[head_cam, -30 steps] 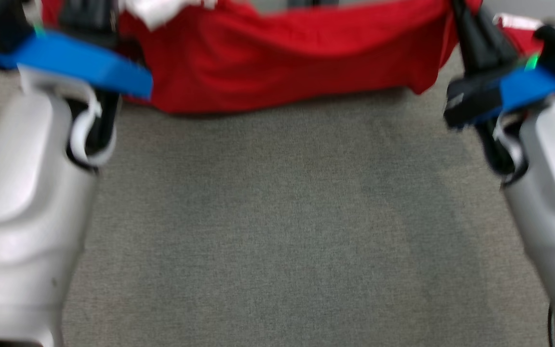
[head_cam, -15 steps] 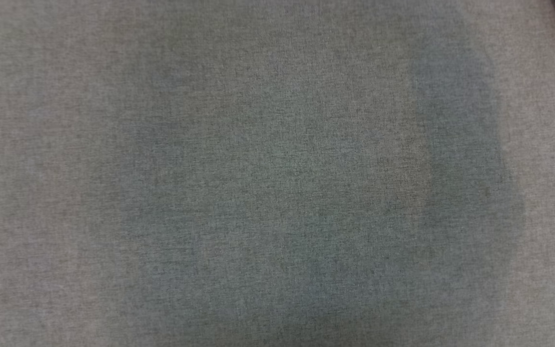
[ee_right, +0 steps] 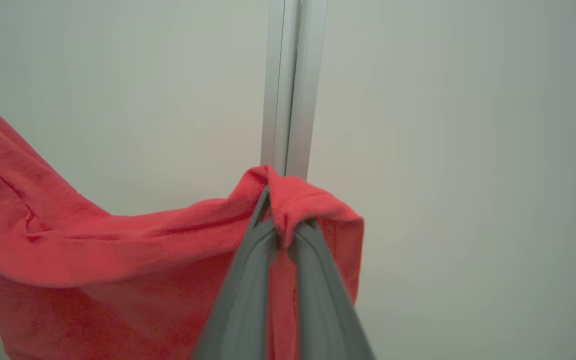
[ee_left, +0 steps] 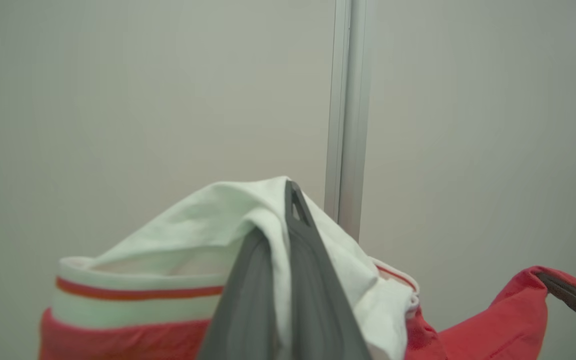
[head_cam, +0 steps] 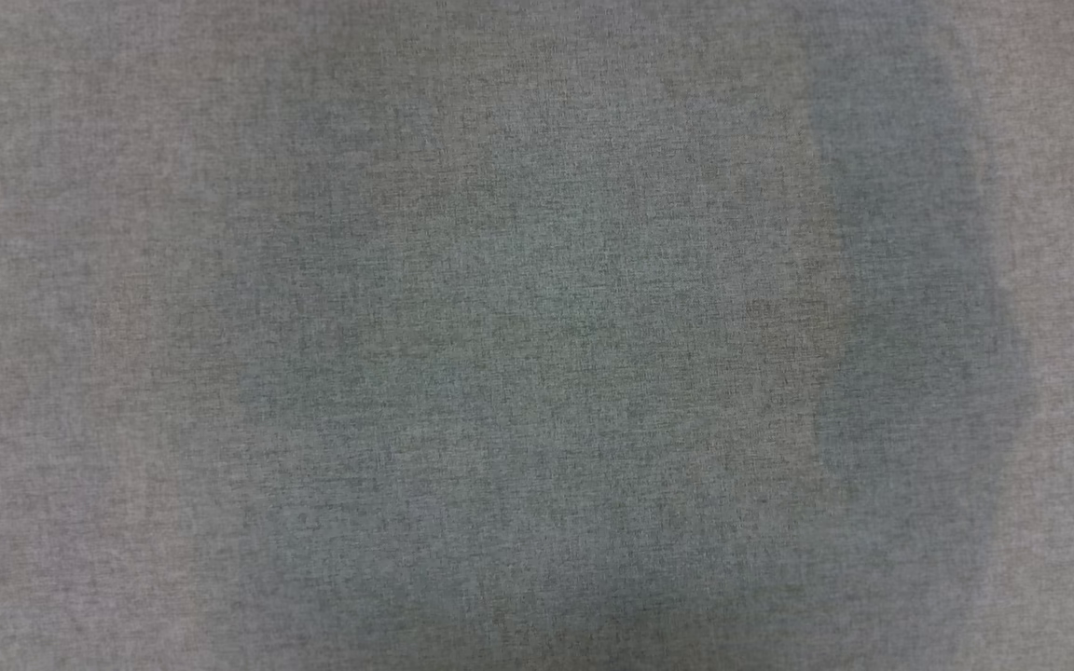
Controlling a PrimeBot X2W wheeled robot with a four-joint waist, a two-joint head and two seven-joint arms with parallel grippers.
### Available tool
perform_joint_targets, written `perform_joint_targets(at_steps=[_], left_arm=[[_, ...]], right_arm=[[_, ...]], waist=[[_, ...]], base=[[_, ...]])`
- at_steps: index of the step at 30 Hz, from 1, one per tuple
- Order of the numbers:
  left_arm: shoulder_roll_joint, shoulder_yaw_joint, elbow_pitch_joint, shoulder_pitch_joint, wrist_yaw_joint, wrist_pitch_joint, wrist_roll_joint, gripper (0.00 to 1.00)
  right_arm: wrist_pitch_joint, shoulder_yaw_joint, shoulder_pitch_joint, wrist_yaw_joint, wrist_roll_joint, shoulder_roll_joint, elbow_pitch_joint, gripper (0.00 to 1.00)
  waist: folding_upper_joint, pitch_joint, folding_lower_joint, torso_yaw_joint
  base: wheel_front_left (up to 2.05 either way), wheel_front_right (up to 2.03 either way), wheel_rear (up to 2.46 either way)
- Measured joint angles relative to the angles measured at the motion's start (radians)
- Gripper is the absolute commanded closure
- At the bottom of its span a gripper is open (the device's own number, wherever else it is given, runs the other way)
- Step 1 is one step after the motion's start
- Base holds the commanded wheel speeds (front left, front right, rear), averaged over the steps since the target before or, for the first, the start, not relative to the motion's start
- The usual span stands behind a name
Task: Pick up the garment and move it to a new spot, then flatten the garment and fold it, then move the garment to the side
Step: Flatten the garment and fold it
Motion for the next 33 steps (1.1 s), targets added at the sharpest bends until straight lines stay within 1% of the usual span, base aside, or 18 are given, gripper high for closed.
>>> perform_joint_targets(at_steps=[5, 7, 9, 12, 15, 16, 17, 19, 20, 25, 28, 31, 33], left_arm=[[0.030, -0.039, -0.031, 0.167, 0.000, -0.018, -0.064, 1.00], [0.047, -0.039, -0.056, 0.244, 0.000, -0.019, -0.086, 1.00], [0.068, -0.030, -0.086, 0.325, 0.000, -0.021, -0.100, 1.00], [0.096, 0.034, -0.164, 0.460, 0.000, -0.022, -0.114, 1.00], [0.116, 0.085, -0.236, 0.627, 0.000, -0.022, -0.095, 1.00], [0.116, 0.148, -0.285, 0.746, 0.003, -0.022, -0.089, 1.00], [0.113, 0.176, -0.318, 0.806, 0.008, -0.022, -0.081, 1.00], [0.098, 0.200, -0.365, 0.926, 0.010, -0.023, -0.053, 1.00], [0.073, 0.241, -0.411, 1.045, 0.019, -0.023, -0.037, 1.00], [0.020, 0.301, -0.511, 1.294, 0.028, -0.023, -0.002, 1.00], [-0.002, 0.329, -0.551, 1.430, 0.032, -0.023, 0.011, 1.00], [-0.015, 0.321, -0.573, 1.530, 0.032, -0.023, 0.023, 1.00], [-0.026, 0.295, -0.574, 1.575, 0.032, -0.023, 0.034, 1.00]], right_arm=[[-0.015, 0.067, 0.174, 0.000, 0.051, 0.008, -0.043, 1.00], [-0.016, 0.081, 0.252, 0.000, 0.066, 0.008, -0.084, 1.00], [-0.017, 0.071, 0.327, 0.000, 0.067, 0.008, -0.141, 1.00], [-0.017, 0.060, 0.458, 0.000, 0.062, 0.008, -0.210, 1.00], [-0.017, 0.047, 0.587, 0.000, 0.049, 0.019, -0.265, 1.00], [-0.017, 0.026, 0.664, 0.000, 0.039, 0.036, -0.306, 1.00], [-0.017, 0.018, 0.702, 0.000, 0.036, 0.038, -0.324, 1.00], [-0.017, 0.016, 0.783, 0.000, 0.021, 0.036, -0.356, 1.00], [-0.017, 0.015, 0.872, 0.000, 0.012, 0.035, -0.385, 1.00], [-0.017, 0.014, 1.066, 0.000, 0.011, 0.023, -0.444, 1.00], [-0.017, 0.014, 1.168, 0.000, 0.011, 0.012, -0.473, 1.00], [-0.017, -0.002, 1.263, 0.000, 0.015, -0.002, -0.497, 1.00], [-0.017, -0.017, 1.333, 0.000, 0.023, -0.020, -0.511, 1.00]], waist=[[0.0000, -0.006, 0.0001, -0.001], [0.0000, -0.015, 0.0000, -0.003], [0.0000, -0.025, 0.0000, -0.004], [0.0000, -0.047, 0.0000, -0.008], [0.0000, -0.076, 0.0000, -0.012], [0.0000, -0.098, 0.0000, -0.016], [0.0000, -0.111, -0.0001, -0.017], [0.0000, -0.137, -0.0003, -0.018], [0.0000, -0.163, -0.0003, -0.017], [0.0000, -0.234, -0.0003, -0.012], [0.0000, -0.276, -0.0004, -0.007], [0.0000, -0.315, -0.0004, 0.000], [0.0000, -0.340, -0.0003, 0.008]], base=[[0.00, 0.00, 0.00], [0.00, 0.00, 0.00], [0.00, 0.00, 0.00], [0.00, 0.00, 0.00], [0.00, 0.00, 0.00], [0.00, 0.00, 0.00], [0.00, 0.00, 0.00], [0.00, 0.00, 0.00], [0.00, 0.00, 0.00], [0.00, 0.00, 0.00], [0.00, 0.00, 0.00], [0.00, 0.00, 0.00], [0.00, 0.00, 0.00]])
